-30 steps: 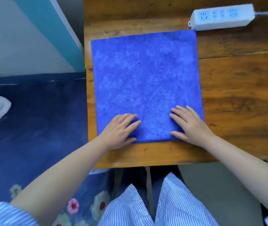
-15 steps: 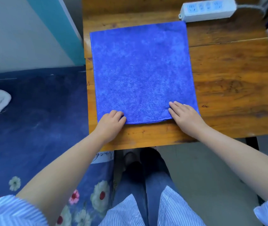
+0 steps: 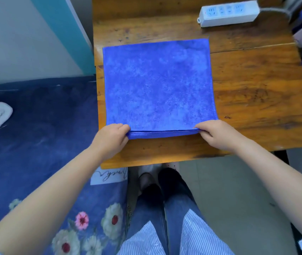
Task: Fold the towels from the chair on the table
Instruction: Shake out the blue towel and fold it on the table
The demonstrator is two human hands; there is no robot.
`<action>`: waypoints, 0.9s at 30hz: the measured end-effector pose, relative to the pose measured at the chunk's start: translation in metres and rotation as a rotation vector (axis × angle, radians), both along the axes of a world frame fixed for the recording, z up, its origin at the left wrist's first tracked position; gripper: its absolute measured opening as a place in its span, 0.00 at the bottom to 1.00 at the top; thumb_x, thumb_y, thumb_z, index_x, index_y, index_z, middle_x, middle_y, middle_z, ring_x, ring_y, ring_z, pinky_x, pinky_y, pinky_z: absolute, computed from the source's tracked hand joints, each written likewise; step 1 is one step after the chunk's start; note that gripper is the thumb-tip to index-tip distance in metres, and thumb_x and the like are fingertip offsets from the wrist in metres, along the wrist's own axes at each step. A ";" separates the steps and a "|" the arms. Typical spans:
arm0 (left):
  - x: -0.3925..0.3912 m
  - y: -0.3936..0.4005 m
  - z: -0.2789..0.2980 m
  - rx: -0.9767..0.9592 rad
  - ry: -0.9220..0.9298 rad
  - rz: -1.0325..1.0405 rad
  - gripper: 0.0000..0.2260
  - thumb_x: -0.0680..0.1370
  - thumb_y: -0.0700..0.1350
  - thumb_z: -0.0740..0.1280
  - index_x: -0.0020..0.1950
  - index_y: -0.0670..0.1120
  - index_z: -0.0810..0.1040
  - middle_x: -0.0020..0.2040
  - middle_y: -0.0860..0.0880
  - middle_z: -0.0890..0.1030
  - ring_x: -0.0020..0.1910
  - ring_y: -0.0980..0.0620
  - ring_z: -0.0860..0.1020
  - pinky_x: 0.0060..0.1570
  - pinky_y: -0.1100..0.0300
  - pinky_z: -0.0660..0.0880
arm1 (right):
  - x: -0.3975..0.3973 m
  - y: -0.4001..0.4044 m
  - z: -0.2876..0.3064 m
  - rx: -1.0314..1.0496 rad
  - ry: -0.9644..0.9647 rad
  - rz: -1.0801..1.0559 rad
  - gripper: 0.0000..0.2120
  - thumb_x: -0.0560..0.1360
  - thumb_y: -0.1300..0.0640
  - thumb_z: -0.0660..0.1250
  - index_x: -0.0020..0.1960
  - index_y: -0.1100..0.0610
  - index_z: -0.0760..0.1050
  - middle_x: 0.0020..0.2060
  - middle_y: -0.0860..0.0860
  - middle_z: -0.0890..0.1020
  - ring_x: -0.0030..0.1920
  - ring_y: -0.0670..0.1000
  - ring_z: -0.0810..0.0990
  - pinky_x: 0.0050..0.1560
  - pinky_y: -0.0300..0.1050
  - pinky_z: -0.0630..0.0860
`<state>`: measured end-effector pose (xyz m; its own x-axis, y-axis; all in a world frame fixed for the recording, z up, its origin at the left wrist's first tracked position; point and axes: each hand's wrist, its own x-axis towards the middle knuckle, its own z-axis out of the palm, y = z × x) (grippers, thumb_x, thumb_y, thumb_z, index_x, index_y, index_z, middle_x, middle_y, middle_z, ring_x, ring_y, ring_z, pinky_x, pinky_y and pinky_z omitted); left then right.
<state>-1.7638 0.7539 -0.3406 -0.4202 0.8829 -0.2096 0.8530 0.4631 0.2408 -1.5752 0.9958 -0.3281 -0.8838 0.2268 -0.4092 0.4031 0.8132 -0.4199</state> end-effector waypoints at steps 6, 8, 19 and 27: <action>-0.004 -0.013 0.007 -0.342 -0.360 -0.020 0.10 0.80 0.46 0.55 0.39 0.46 0.66 0.32 0.49 0.70 0.35 0.47 0.68 0.35 0.57 0.64 | -0.004 -0.001 0.016 -0.304 -0.456 -0.125 0.11 0.72 0.65 0.60 0.31 0.59 0.68 0.27 0.50 0.66 0.31 0.51 0.63 0.32 0.43 0.58; -0.005 -0.019 0.011 -0.395 -0.537 0.013 0.16 0.79 0.50 0.58 0.32 0.48 0.62 0.28 0.52 0.65 0.30 0.52 0.64 0.29 0.65 0.61 | -0.004 0.000 0.019 -0.358 -0.554 -0.155 0.14 0.72 0.62 0.61 0.28 0.55 0.70 0.25 0.47 0.70 0.30 0.49 0.66 0.32 0.42 0.60; -0.056 -0.023 0.030 -0.127 -0.831 0.429 0.11 0.79 0.45 0.60 0.37 0.48 0.72 0.35 0.51 0.71 0.33 0.53 0.66 0.33 0.64 0.61 | -0.047 0.027 0.040 -0.113 -0.292 -0.215 0.07 0.73 0.58 0.66 0.48 0.59 0.80 0.41 0.53 0.79 0.41 0.50 0.73 0.40 0.41 0.66; -0.104 0.014 0.023 0.069 -0.806 0.631 0.08 0.78 0.41 0.62 0.40 0.45 0.75 0.39 0.47 0.75 0.37 0.51 0.70 0.38 0.63 0.64 | -0.093 0.063 0.038 -0.048 0.034 -0.425 0.11 0.71 0.69 0.60 0.47 0.61 0.80 0.42 0.55 0.79 0.44 0.50 0.74 0.43 0.36 0.68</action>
<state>-1.8678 0.7677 -0.3175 -0.5687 0.5706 -0.5924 0.0314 0.7348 0.6775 -1.6683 1.0587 -0.2905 -0.7288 0.5556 -0.4001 0.6836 0.5569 -0.4718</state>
